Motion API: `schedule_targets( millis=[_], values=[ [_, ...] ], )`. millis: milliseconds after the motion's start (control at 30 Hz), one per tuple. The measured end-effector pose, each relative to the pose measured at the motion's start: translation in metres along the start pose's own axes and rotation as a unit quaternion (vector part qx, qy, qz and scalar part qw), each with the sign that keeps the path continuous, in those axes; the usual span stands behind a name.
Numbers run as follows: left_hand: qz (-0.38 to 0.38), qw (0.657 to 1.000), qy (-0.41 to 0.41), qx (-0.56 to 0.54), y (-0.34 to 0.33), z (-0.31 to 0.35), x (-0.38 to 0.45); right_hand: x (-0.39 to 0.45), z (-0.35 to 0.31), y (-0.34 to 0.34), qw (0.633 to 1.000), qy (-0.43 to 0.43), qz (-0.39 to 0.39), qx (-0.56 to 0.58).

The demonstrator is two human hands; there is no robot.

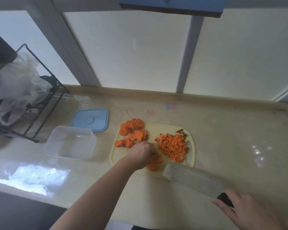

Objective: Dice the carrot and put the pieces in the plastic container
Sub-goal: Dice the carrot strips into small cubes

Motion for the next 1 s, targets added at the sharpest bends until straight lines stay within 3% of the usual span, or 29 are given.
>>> schedule_targets(
  millis=[100, 200, 333, 533, 800, 1000],
  values=[
    [-0.009, 1.0, -0.002, -0.012, 0.004, -0.001, -0.008, 0.0, 0.002, 0.006, 0.998, -0.01, -0.025, 0.059],
    [-0.039, 0.999, -0.005, 0.019, 0.009, -0.004, -0.019, 0.002, -0.007, 0.009, 0.976, -0.082, 0.034, 0.199],
    [-0.058, 0.996, -0.018, 0.071, 0.004, -0.005, -0.027, 0.01, -0.031, 0.016, 0.937, -0.093, -0.024, 0.337],
    [-0.034, 0.999, -0.002, 0.029, -0.004, 0.0, -0.034, 0.027, -0.06, 0.019, 0.93, -0.059, -0.041, 0.36],
    [0.083, 0.991, 0.068, -0.08, -0.03, 0.002, -0.047, 0.032, -0.077, 0.003, 0.923, -0.075, -0.072, 0.37],
    [0.131, 0.979, 0.084, -0.13, -0.04, 0.002, -0.048, 0.033, -0.088, 0.002, 0.923, -0.085, -0.081, 0.366]
  ],
)
Point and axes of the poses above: each hand's wrist, its own x-axis towards the middle knuckle, its own y-axis out of the back of the hand, z = x × y, the point moved 1 cm from there along x, towards the middle knuckle, and after that the axes turned 12 degrees about -x, right-handed, at the moved point
